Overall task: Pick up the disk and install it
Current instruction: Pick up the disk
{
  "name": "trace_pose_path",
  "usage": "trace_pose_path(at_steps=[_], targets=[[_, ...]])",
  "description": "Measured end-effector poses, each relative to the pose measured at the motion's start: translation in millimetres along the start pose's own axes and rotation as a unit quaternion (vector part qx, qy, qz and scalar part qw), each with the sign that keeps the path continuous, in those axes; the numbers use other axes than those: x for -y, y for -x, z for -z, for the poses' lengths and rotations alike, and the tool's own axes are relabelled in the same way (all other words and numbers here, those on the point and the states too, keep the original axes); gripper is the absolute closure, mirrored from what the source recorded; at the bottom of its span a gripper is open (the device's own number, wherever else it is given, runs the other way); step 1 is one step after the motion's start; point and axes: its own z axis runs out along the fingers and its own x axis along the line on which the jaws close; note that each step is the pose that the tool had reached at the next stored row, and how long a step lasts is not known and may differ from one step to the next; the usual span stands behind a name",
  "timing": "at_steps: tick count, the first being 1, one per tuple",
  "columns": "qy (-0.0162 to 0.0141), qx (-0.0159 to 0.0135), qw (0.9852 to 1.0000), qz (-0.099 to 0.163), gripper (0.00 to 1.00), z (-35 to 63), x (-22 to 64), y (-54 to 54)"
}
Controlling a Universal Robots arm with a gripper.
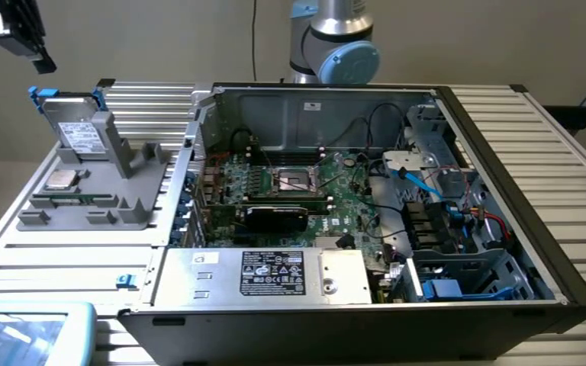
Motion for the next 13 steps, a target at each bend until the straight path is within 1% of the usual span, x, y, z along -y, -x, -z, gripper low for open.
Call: trace_pose_path(at_steps=[2, 5, 7, 10, 11, 13], targets=[[0.0007, 0.0004, 0.9999, -0.012, 0.89, -0.1, 0.0, 0.0], [0.0007, 0.0005, 0.9999, -0.014, 0.89, -0.2, 0.4, -0.1], [-0.001, 0.0002, 0.9999, -0.015, 0.89, -0.2, 0.4, -0.1], [-0.0027, 0.0004, 0.9999, -0.016, 0.89, 0.0, 0.7, -0.1], [-0.0032, 0.0009, 0.9999, -0.017, 0.89, -0.1, 0.8, -0.1], [-0.0042, 0.0029, 0.9998, -0.019, 0.89, -0.2, 0.9, -0.2]])
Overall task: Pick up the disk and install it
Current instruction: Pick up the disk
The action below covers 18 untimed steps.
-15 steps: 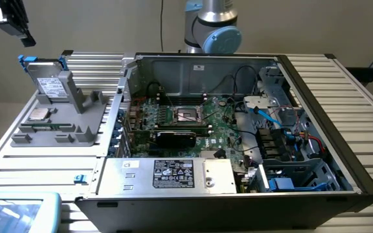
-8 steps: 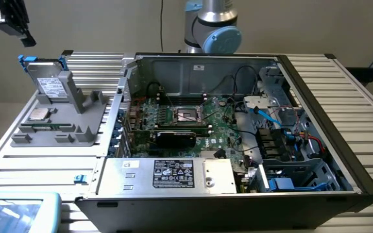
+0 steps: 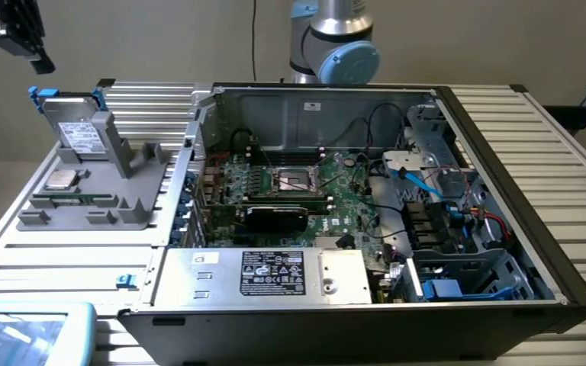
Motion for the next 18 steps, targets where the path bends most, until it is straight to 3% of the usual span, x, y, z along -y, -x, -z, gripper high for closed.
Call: trace_pose_path(at_steps=[6, 10, 18], targets=[[-0.0026, 0.0052, 1.0, -0.007, 0.89, 0.2, 0.8, -0.2], [-0.0026, 0.0055, 0.9999, -0.009, 0.89, 0.0, 1.0, -0.2], [-0.0023, 0.0064, 0.9988, -0.048, 0.89, -0.2, 1.1, -0.2]])
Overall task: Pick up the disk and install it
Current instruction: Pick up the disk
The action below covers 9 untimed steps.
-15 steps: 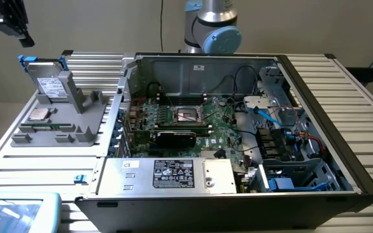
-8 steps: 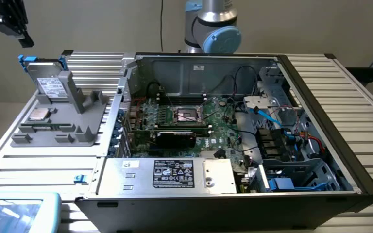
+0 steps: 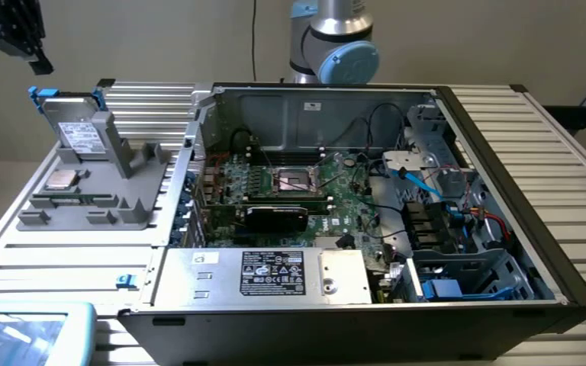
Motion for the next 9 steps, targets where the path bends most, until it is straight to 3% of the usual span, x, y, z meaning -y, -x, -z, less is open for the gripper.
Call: trace_pose_path(at_steps=[2, 7, 9], targets=[[-0.0012, 0.0, 1.0, -0.006, 0.89, -0.3, 0.0, 0.0], [-0.0173, -0.0008, 0.9998, -0.012, 0.89, -0.2, 0.2, 0.1], [-0.018, -0.0006, 0.9998, -0.012, 0.89, -0.2, 0.3, 0.1]])
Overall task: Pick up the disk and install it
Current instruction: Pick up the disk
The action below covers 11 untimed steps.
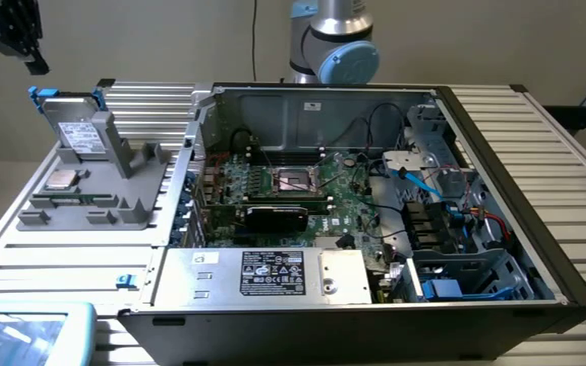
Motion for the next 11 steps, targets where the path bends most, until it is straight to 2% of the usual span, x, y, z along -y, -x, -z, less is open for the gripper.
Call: trace_pose_path(at_steps=[4, 11], targets=[[-0.0005, 0.0001, 1.0, 0.0, 0.89, -1.8, -0.1, 0.1], [-0.0028, -0.0002, 1.0, -0.001, 0.89, -14.1, -0.3, 0.7]])
